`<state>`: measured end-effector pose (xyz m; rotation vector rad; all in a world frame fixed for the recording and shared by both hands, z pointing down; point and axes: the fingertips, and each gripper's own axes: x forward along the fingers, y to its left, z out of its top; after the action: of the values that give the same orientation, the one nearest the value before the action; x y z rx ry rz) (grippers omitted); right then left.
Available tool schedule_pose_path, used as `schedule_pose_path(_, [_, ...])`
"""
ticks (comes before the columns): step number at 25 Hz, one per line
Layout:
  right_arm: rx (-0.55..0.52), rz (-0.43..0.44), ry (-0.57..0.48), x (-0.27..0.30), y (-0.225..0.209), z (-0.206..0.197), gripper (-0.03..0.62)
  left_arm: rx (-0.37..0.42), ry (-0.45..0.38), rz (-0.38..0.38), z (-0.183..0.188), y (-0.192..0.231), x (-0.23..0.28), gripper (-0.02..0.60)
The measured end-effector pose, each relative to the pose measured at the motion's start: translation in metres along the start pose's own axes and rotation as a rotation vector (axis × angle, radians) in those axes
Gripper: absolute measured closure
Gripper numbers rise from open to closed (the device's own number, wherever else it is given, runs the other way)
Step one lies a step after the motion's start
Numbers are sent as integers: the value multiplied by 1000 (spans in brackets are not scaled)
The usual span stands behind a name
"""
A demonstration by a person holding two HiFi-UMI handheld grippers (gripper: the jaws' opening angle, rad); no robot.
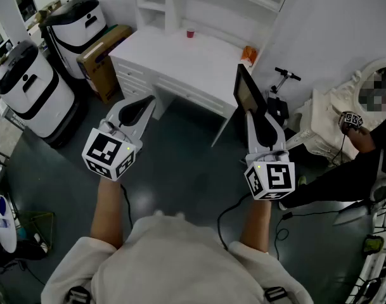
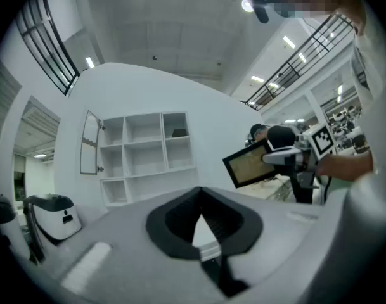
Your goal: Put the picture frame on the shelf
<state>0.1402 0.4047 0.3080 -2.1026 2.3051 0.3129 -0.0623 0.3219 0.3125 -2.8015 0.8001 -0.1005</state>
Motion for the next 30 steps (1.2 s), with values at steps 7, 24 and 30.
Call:
schedule_pose_path(7, [-6, 34, -33, -20, 15, 7, 534, -47, 37, 14, -10, -14, -20, 578])
schedule_pose_path(24, [5, 55, -61, -8, 31, 23, 539, -32, -6, 36, 0, -5, -45, 578])
schedule_pose_path(30, [19, 48, -54, 26, 30, 14, 539, -40, -27, 44, -7, 22, -34, 578])
